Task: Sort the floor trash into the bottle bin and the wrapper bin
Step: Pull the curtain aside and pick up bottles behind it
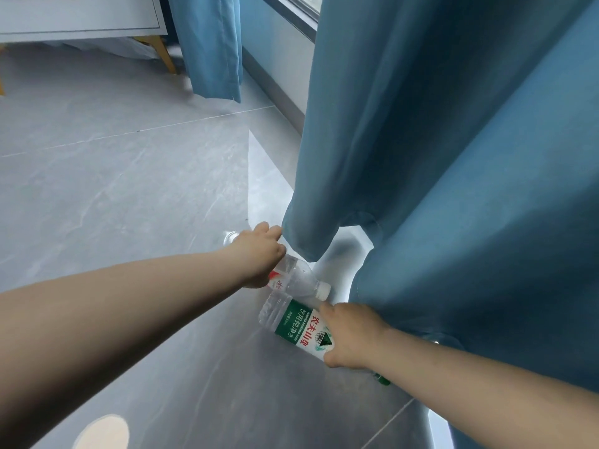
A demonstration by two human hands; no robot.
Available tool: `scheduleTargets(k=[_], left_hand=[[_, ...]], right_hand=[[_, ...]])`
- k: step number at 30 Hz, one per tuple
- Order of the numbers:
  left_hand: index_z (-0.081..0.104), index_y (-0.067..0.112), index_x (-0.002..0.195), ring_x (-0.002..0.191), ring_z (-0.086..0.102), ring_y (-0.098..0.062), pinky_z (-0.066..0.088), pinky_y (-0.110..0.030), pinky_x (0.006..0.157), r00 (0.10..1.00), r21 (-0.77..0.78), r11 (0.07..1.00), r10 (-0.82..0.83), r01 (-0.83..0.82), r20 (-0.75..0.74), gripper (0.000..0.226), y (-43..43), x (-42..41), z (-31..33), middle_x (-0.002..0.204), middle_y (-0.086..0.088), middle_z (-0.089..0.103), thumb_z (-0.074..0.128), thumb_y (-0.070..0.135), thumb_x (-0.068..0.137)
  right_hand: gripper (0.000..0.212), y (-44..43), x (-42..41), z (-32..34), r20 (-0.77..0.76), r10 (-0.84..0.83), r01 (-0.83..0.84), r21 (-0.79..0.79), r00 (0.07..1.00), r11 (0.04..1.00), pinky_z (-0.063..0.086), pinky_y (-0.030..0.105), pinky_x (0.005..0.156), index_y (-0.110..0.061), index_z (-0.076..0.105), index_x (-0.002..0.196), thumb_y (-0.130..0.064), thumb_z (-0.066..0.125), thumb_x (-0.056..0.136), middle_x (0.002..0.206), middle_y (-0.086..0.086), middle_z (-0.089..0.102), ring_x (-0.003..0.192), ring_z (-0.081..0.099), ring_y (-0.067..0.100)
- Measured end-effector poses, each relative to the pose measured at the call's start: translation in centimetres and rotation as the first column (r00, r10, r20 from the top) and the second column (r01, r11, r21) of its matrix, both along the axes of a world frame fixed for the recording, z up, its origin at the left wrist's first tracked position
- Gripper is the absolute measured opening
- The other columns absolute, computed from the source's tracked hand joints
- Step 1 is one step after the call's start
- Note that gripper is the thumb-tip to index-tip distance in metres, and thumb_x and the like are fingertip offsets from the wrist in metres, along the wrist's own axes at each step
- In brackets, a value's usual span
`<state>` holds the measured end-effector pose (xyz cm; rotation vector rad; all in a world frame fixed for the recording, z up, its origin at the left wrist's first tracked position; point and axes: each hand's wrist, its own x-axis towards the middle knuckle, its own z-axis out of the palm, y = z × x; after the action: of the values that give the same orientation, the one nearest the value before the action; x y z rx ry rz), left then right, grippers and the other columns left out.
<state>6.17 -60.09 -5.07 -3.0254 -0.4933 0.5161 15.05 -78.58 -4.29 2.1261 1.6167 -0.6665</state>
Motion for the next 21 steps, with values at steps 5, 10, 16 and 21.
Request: scheduleTargets(k=[5, 10, 16, 21], left_hand=[[0.05, 0.017, 0.118, 0.106, 0.051, -0.027, 0.05, -0.039, 0.085, 0.986, -0.11, 0.99, 0.073, -0.09, -0.153, 0.054, 0.4, -0.8, -0.7, 0.116, -0.007, 0.051, 0.061, 0.055, 0.08], [0.051, 0.017, 0.109, 0.095, 0.059, -0.026, 0.047, -0.032, 0.075, 0.981, -0.13, 0.982, 0.117, -0.138, -0.156, 0.046, 0.1, -1.1, -1.0, 0.108, -0.005, 0.058, 0.066, 0.047, 0.078], [0.045, 0.019, 0.089, 0.078, 0.052, -0.024, 0.041, -0.028, 0.065, 0.955, -0.188, 0.938, 0.275, -0.292, -0.112, 0.039, 0.0, -1.7, 0.5, 0.085, -0.001, 0.052, 0.061, 0.053, 0.078], [0.052, 0.012, 0.091, 0.078, 0.055, -0.025, 0.042, -0.031, 0.065, 0.928, -0.249, 0.895, 0.37, -0.369, -0.046, 0.049, -0.4, -2.2, 1.8, 0.09, -0.005, 0.062, 0.058, 0.058, 0.077]], right_hand=[[0.055, -0.4, 0.1, -0.3, 0.001, -0.006, 0.006, -0.019, 1.0, 1.0, 0.041, 0.028, 0.071, -0.01, 0.043, 0.122, -0.032, 0.068, 0.079, 0.117, 0.009, 0.06, 0.102, 0.062, 0.028], [0.059, -0.6, 0.5, -0.3, -0.011, -0.025, 0.025, -0.015, 1.0, 1.0, 0.046, 0.03, 0.073, -0.011, 0.044, 0.121, -0.036, 0.071, 0.075, 0.117, 0.009, 0.058, 0.101, 0.061, 0.027], [0.07, -0.9, 1.3, 0.6, -0.072, -0.189, 0.191, 0.02, 0.979, 0.981, 0.04, 0.028, 0.073, -0.012, 0.044, 0.121, -0.047, 0.074, 0.068, 0.119, 0.011, 0.049, 0.104, 0.056, 0.028], [0.061, -1.4, 1.8, 2.2, -0.134, -0.301, 0.31, 0.051, 0.944, 0.949, 0.044, 0.027, 0.073, -0.015, 0.047, 0.111, -0.05, 0.072, 0.067, 0.114, 0.004, 0.059, 0.101, 0.059, 0.024]])
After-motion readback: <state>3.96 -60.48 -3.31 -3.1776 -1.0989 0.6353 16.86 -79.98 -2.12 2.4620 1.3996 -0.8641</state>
